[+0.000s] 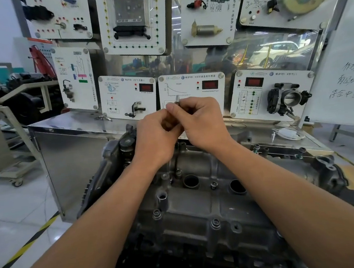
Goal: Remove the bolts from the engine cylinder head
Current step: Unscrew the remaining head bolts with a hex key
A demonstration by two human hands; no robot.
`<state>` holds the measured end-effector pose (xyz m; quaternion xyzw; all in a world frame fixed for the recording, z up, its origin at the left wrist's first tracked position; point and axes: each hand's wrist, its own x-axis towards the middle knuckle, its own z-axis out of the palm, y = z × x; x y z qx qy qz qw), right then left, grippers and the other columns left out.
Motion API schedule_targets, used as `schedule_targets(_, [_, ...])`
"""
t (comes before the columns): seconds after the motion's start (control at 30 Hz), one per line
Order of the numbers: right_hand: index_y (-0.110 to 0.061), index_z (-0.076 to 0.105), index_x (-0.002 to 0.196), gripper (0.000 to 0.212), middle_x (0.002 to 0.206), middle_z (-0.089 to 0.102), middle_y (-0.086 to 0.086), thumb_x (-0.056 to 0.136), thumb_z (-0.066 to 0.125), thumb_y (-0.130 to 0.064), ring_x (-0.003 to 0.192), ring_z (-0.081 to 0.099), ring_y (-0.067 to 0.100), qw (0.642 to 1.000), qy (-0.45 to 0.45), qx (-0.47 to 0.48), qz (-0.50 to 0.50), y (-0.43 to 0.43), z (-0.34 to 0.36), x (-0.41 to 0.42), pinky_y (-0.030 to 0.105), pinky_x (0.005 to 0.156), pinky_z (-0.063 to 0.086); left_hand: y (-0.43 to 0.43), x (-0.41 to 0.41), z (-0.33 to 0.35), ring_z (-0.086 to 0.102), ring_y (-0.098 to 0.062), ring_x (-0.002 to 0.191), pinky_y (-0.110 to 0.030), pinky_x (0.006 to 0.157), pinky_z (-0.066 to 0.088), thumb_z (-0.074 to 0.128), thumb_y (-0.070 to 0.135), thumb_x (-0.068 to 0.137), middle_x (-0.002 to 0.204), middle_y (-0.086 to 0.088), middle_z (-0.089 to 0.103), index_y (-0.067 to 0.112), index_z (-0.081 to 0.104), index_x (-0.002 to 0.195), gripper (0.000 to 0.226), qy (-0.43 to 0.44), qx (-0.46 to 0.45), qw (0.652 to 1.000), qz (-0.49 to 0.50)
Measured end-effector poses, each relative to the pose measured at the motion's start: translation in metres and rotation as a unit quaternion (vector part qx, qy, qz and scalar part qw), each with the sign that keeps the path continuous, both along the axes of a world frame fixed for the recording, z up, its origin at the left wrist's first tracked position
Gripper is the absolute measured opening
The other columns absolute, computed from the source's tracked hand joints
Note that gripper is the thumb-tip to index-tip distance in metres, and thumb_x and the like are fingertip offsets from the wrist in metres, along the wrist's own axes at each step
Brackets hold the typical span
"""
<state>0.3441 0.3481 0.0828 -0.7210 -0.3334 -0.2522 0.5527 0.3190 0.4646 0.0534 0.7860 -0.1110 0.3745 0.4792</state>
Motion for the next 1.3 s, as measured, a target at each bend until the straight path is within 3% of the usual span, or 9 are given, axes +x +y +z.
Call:
schedule_targets(0.1, [0.005, 0.067, 0.07, 0.03, 0.064, 0.062, 0.017, 0.094, 0.065, -0.012, 0.061, 0.052, 0.016, 0.999, -0.015, -0.043, 0.011, -0.002, 0.005, -0.003, 0.028, 0.06, 0.044, 0.003, -0.002, -0.002, 0.07, 0.003, 0.091, -0.014, 0.08, 0.052, 0.061, 0.005, 0.095, 0.094, 0.012, 0.074, 0.012, 0.071, 0.112, 0.021, 0.028, 0.012, 0.997, -0.077])
schedule_targets(0.3, [0.008, 0.06, 0.072, 0.037, 0.066, 0.059, 0.021, 0.101, 0.054, -0.014, 0.065, 0.056, 0.033, 0.992, -0.053, -0.119, 0.0, -0.005, 0.01, 0.001, 0.045, 0.065, 0.047, 0.005, 0.002, -0.004, 0.073, -0.013, 0.074, -0.038, 0.072, 0.06, 0.063, 0.006, 0.094, 0.077, 0.0, 0.075, 0.007, 0.074, 0.085, 0.014, 0.005, 0.018, 0.999, -0.027])
schedule_targets(0.47, [-0.008, 0.065, 0.067, 0.031, 0.052, 0.052, -0.011, 0.096, 0.062, -0.017, 0.051, 0.046, 0.005, 0.996, -0.047, -0.059, -0.041, -0.004, 0.003, 0.006, 0.019, 0.057, 0.037, 0.001, 0.007, 0.0, 0.069, -0.021, 0.063, -0.043, 0.065, 0.058, 0.075, 0.015, 0.083, 0.065, -0.002, 0.071, 0.008, 0.073, 0.078, 0.009, -0.006, 0.001, 0.999, 0.049])
schedule_targets(0.67, [-0.007, 0.077, 0.074, 0.015, 0.062, 0.07, -0.001, 0.084, 0.077, -0.019, 0.054, 0.06, 0.005, 0.997, -0.03, -0.006, -0.069, 0.001, 0.004, 0.006, 0.019, 0.058, 0.051, 0.0, 0.005, 0.001, 0.067, -0.021, 0.066, -0.045, 0.066, 0.057, 0.078, 0.016, 0.081, 0.067, -0.003, 0.07, 0.01, 0.07, 0.078, 0.011, -0.002, 0.001, 0.999, 0.049])
schedule_targets(0.73, [-0.006, 0.076, 0.074, 0.017, 0.064, 0.07, 0.002, 0.087, 0.074, -0.017, 0.057, 0.062, 0.009, 0.998, -0.029, -0.027, -0.056, 0.0, 0.005, 0.004, 0.025, 0.06, 0.053, 0.001, 0.004, -0.001, 0.069, -0.013, 0.071, -0.041, 0.072, 0.058, 0.074, 0.015, 0.086, 0.074, 0.003, 0.073, 0.014, 0.071, 0.085, 0.003, 0.001, 0.007, 1.0, 0.03])
schedule_targets(0.83, [-0.001, 0.075, 0.076, 0.021, 0.068, 0.071, 0.013, 0.091, 0.07, -0.016, 0.066, 0.066, 0.028, 0.997, -0.042, -0.057, -0.024, -0.004, 0.006, 0.004, 0.04, 0.066, 0.054, 0.002, 0.0, -0.002, 0.071, -0.01, 0.095, -0.038, 0.088, 0.058, 0.06, 0.011, 0.096, 0.099, 0.003, 0.076, 0.016, 0.069, 0.115, 0.022, 0.02, 0.021, 0.998, -0.053])
schedule_targets(0.93, [0.004, 0.074, 0.08, 0.021, 0.071, 0.07, 0.019, 0.093, 0.067, -0.012, 0.068, 0.065, 0.035, 0.999, -0.022, -0.045, 0.021, -0.007, 0.005, 0.003, 0.046, 0.067, 0.056, 0.005, -0.003, -0.004, 0.07, -0.007, 0.104, -0.034, 0.095, 0.055, 0.056, 0.003, 0.098, 0.109, 0.004, 0.075, 0.017, 0.068, 0.122, 0.03, 0.015, -0.004, 0.994, -0.108])
schedule_targets(1.1, [-0.004, 0.076, 0.077, 0.02, 0.064, 0.069, 0.003, 0.093, 0.067, -0.013, 0.059, 0.057, 0.005, 1.0, -0.001, -0.008, 0.017, -0.003, -0.002, 0.0, 0.024, 0.056, 0.048, 0.004, -0.001, -0.003, 0.074, -0.004, 0.087, -0.034, 0.082, 0.06, 0.066, 0.007, 0.091, 0.092, 0.011, 0.078, 0.027, 0.076, 0.108, 0.028, -0.028, -0.024, 0.997, -0.062])
schedule_targets(1.3, [-0.001, 0.071, 0.066, 0.028, 0.058, 0.066, 0.014, 0.085, 0.077, -0.021, 0.054, 0.055, 0.027, 0.997, -0.021, 0.044, -0.056, 0.0, -0.002, 0.004, 0.033, 0.055, 0.048, -0.002, 0.004, 0.001, 0.068, 0.003, 0.066, -0.018, 0.066, 0.054, 0.077, 0.015, 0.083, 0.07, 0.023, 0.071, 0.042, 0.067, 0.074, 0.03, -0.034, -0.022, 0.999, -0.006])
